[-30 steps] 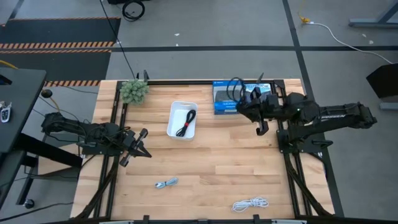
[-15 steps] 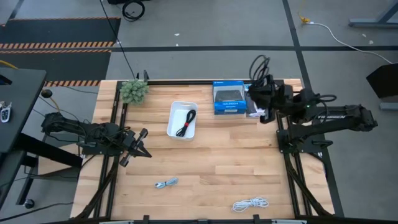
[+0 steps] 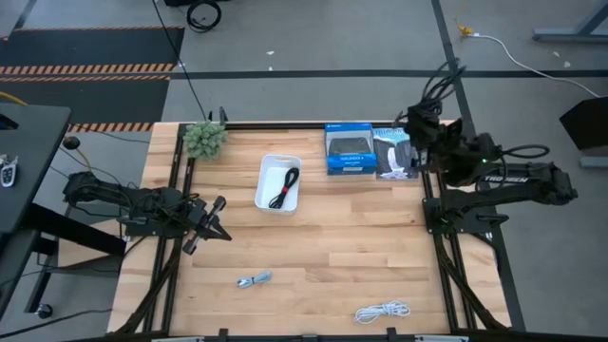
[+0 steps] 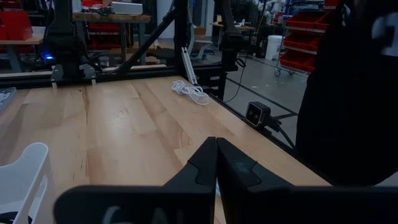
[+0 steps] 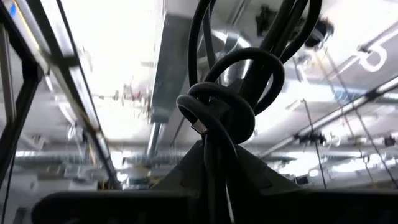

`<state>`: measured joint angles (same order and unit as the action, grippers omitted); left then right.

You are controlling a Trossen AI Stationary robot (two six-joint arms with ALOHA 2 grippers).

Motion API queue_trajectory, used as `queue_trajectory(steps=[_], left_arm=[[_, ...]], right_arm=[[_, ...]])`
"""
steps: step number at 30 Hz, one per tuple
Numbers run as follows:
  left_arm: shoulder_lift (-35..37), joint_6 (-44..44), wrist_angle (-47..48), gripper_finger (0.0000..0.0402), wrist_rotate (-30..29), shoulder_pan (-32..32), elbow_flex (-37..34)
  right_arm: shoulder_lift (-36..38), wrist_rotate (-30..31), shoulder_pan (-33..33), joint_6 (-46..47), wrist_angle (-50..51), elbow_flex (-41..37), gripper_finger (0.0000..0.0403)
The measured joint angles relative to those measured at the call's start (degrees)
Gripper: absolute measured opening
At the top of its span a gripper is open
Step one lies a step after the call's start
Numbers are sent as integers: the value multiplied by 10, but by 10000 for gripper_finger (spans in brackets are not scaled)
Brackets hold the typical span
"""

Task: Pick and place USB-C Cables
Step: Put the black charger cable into the white bin

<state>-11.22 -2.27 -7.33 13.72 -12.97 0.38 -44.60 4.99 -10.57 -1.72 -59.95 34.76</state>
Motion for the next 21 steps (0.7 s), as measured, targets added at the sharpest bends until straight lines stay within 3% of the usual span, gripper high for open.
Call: queue_trajectory(steps=[6, 21], left_arm=[[0, 0, 0, 11, 0, 0, 0], [0, 0, 0, 11, 0, 0, 0]], right_arm=[[0, 0, -14, 0, -35, 7, 48], [-35, -23, -19, -49, 261, 150, 48]])
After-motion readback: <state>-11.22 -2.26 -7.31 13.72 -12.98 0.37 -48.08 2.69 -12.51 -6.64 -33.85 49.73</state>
